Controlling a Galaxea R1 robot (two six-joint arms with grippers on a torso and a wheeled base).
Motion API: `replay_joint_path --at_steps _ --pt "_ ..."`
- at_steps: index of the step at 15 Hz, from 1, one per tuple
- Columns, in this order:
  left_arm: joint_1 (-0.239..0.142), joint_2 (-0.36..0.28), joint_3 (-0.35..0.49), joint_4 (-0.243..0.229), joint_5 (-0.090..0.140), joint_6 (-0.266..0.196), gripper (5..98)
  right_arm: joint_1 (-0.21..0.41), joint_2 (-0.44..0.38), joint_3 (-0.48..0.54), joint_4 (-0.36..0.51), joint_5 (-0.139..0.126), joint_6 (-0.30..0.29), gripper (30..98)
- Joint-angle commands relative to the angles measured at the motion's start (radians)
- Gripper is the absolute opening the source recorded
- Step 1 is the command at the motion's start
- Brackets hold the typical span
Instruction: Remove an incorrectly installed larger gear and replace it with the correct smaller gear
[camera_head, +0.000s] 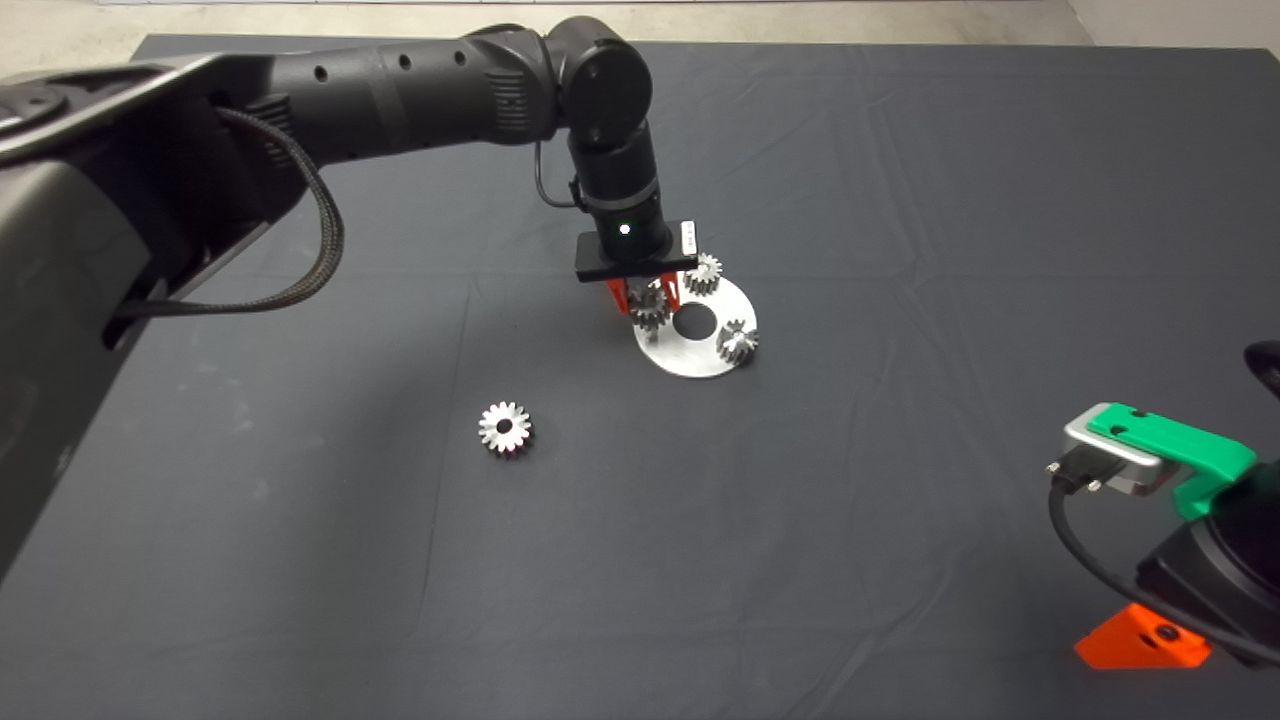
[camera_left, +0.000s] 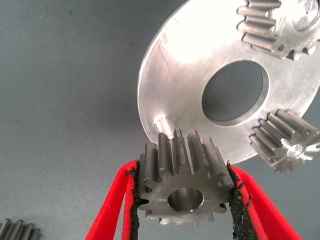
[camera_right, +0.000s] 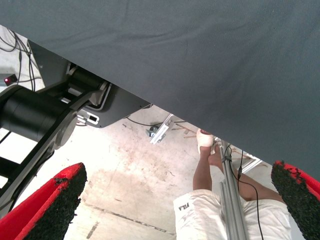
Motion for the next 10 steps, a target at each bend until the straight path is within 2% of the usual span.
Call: replay_joint_path --at_steps 1,7,10 --pt "-0.022 0.002 0.027 -0.020 0.005 0.001 35.5 0.012 -0.003 0.005 0.020 -0.094 0.005 97.7" --pt "-0.020 0.002 0.023 -0.014 0.005 0.001 35.5 0.012 -0.001 0.003 0.020 -0.094 0.006 97.7" --pt "-0.005 0.002 0.023 -0.008 0.005 0.001 35.5 0.012 -0.001 0.003 0.020 -0.094 0.005 97.7"
